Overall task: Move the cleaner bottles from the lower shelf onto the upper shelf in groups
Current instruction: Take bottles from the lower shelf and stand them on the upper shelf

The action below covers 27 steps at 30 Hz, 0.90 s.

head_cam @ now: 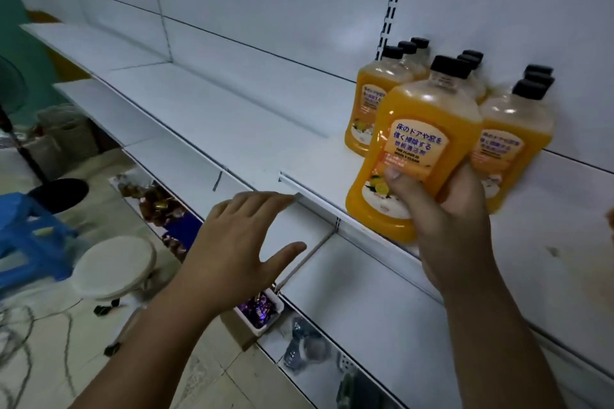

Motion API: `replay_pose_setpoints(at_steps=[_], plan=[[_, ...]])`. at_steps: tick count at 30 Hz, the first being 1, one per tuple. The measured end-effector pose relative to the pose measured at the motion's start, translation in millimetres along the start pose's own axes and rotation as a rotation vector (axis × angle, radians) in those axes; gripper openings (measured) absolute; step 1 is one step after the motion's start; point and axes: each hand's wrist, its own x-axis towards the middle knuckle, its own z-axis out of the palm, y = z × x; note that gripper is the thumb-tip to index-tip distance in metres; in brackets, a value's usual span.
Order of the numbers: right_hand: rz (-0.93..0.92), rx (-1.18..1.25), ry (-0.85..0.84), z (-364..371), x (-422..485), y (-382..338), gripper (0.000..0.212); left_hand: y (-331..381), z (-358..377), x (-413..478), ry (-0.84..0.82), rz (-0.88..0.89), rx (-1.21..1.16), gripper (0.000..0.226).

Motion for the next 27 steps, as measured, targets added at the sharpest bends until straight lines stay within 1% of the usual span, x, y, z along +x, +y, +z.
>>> replay_pose_setpoints(at_steps=[3,7,11,14,22,27], plan=[[-0.010,-0.022,0.042,26,17,3,0.053,-22,1,15,-0.018,0.052,-0.033,0.066],[-0.037,-0.147,0.081,46,44,14,0.044,-36,-1,36,-0.009,0.116,-0.074,0.066],[-0.007,-0.240,0.096,56,73,28,0.043,-32,-3,56,0.056,0.158,-0.133,0.063],[0.001,-0.278,0.118,59,89,38,0.043,-25,-3,68,0.073,0.195,-0.159,0.062],[-0.012,-0.407,0.201,62,92,52,0.053,-17,7,89,0.051,0.243,-0.211,0.062],[-0.019,-0.528,0.144,61,87,55,0.074,-16,11,91,0.044,0.264,-0.231,0.061]])
